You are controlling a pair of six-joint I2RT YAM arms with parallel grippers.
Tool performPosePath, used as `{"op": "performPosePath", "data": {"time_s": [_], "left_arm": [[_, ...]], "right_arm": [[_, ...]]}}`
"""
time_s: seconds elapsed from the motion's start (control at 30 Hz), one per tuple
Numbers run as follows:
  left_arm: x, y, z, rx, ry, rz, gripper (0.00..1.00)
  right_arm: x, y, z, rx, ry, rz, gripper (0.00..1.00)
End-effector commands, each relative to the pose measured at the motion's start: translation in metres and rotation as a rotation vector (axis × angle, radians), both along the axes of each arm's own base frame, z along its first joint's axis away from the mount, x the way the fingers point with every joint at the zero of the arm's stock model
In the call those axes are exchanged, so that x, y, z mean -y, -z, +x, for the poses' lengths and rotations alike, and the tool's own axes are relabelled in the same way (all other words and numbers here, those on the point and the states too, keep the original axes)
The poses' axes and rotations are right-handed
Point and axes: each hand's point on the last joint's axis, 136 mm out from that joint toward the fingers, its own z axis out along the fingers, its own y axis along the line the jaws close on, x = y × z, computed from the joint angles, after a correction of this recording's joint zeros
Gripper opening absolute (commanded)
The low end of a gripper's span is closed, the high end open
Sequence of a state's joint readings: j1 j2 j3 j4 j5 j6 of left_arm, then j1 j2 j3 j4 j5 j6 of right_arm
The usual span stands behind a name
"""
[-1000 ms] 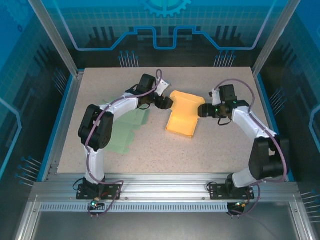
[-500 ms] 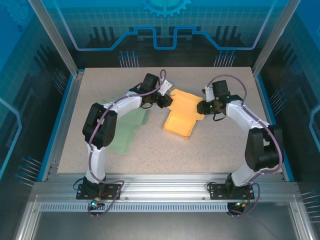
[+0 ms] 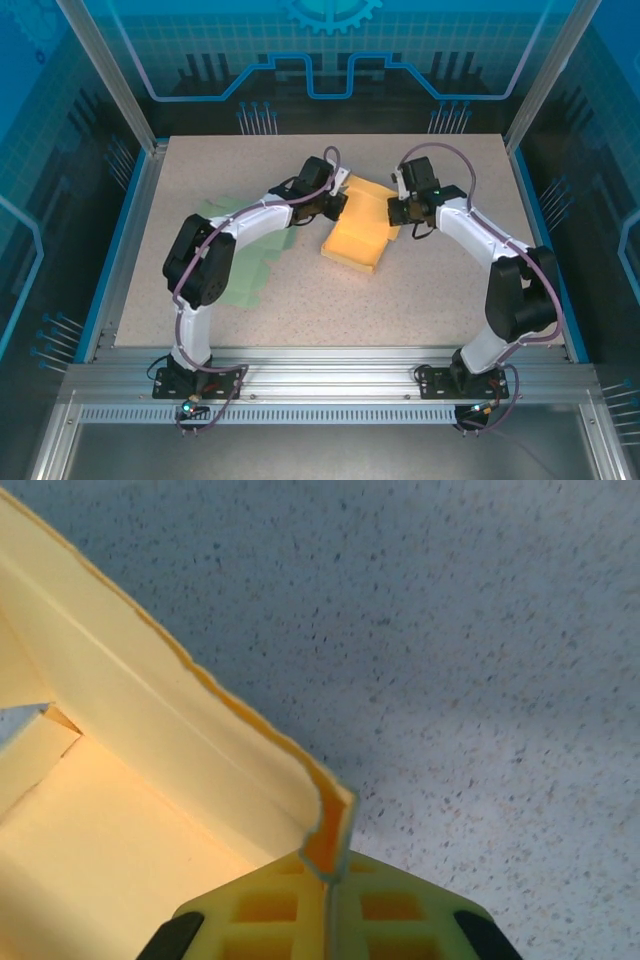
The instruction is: Fold the paper box
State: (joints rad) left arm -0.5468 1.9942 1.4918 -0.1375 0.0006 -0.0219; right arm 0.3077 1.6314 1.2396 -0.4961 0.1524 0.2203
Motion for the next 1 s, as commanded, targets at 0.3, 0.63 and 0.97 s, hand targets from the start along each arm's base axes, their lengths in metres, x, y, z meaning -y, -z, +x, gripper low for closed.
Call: {"op": "performPosePath", "data": {"time_s": [0.3, 0.63, 0.97], "left_arm": [[0.006, -0.075, 0.011, 0.149, -0.205, -0.254, 0.00], [0.011, -0.059, 0.020, 0.143, -0.282, -0.296, 0.00], [0.008, -0.026, 0.010, 0.086, -0.325, -0.298, 0.01]], "right_arm": [[-0.037, -0.048, 0.066, 0.263, 0.032, 0.039, 0.01], [-0.068, -0.041, 0.095, 0.345, 0.068, 0.044, 0.00], [-0.077, -0.017, 0.070, 0.348, 0.062, 0.077, 0.00]]}}
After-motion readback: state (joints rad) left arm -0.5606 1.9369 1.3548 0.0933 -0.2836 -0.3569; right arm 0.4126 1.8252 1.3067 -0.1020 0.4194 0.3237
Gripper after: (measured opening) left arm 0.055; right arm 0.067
